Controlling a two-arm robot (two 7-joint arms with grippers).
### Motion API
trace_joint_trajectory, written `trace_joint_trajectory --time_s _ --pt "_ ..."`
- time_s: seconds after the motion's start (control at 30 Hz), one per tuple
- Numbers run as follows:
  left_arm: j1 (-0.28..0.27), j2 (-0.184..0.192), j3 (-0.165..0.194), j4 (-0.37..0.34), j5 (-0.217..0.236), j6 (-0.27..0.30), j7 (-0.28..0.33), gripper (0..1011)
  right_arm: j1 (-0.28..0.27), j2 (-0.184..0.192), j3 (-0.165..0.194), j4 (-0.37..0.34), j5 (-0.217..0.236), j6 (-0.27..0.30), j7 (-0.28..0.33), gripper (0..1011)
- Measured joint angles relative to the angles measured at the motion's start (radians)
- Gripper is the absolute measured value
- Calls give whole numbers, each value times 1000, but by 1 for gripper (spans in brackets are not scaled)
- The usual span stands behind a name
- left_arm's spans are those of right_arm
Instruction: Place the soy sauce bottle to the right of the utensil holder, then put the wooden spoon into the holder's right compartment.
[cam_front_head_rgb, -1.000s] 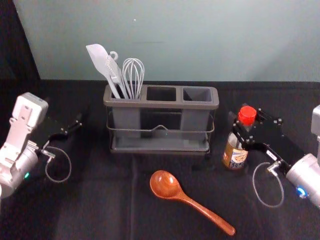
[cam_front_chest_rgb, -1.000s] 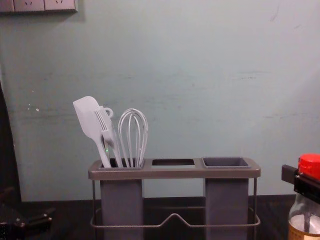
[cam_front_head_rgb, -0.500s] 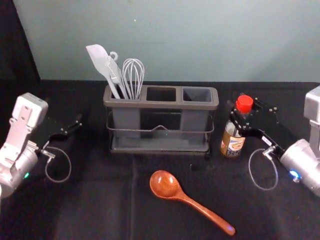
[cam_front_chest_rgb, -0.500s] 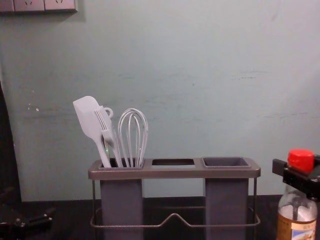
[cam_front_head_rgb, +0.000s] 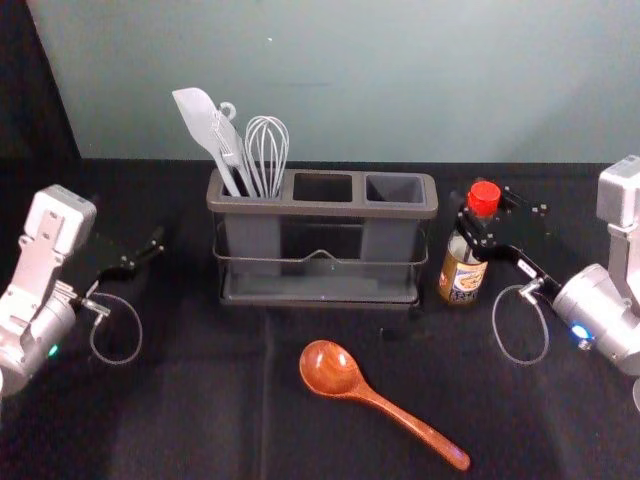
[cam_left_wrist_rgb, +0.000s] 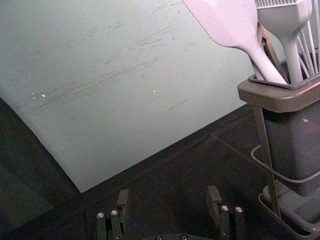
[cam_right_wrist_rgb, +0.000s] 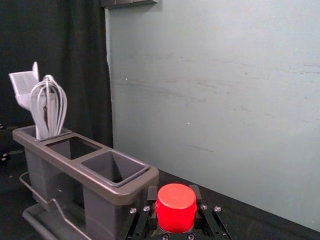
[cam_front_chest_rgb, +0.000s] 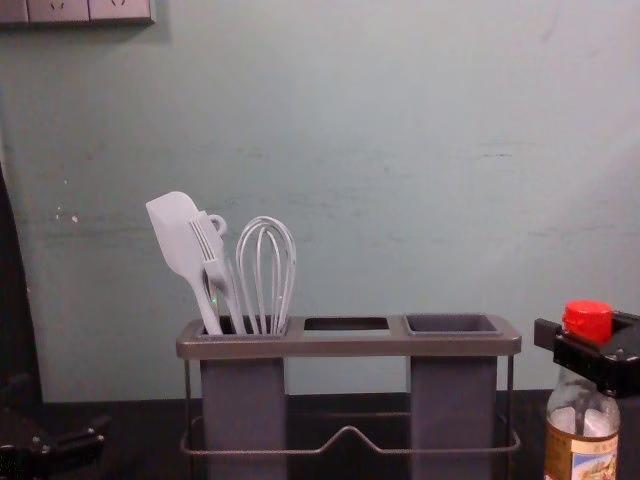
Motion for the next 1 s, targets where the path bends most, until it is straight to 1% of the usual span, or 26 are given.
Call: trace_joint_trajectory --time_s 0.33,0.57,0.6,0.67,0.73,0.77,0.83,0.87,0.93,1.0 --pt "0 0 0 0 0 0 0 1000 47 -20 -11 62 17 -16 10 380" --pt "0 0 0 0 0 0 0 1000 62 -31 -15 87 26 -30 14 392" --pt "0 0 0 0 0 0 0 1000 62 -32 -15 89 27 -29 14 435" --pt "0 0 0 0 0 0 0 1000 63 -35 -15 89 29 -23 12 468" --pt "0 0 0 0 0 0 0 1000 62 -36 -13 84 33 -17 8 554" --pt "0 0 0 0 0 0 0 1000 61 -36 -12 80 33 -15 5 575" --pt "0 0 0 0 0 0 0 1000 55 -35 -8 63 34 -13 0 653" --pt "0 0 0 0 0 0 0 1000 53 -33 -7 55 34 -11 -2 666" --pt "0 0 0 0 0 0 0 1000 49 -29 -4 36 34 -8 -6 723" --pt "0 0 0 0 0 0 0 1000 44 -25 -2 18 33 -6 -11 804"
